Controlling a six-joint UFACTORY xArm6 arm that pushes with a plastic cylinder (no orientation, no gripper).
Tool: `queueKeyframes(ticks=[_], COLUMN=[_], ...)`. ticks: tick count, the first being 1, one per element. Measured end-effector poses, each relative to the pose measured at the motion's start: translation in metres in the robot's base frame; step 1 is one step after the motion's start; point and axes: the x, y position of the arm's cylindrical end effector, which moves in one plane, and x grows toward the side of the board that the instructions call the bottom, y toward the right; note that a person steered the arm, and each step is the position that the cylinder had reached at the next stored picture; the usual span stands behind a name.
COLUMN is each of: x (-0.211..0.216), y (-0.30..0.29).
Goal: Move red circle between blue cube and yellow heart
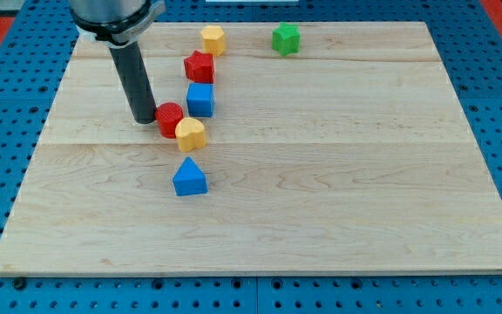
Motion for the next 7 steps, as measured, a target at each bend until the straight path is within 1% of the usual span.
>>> queueKeyframes(ticks=[1, 2, 4, 6, 7], x=[0.025, 0.008, 0.01, 0.015, 0.066], y=[-0.004, 0.004, 0.033, 0.039, 0.038])
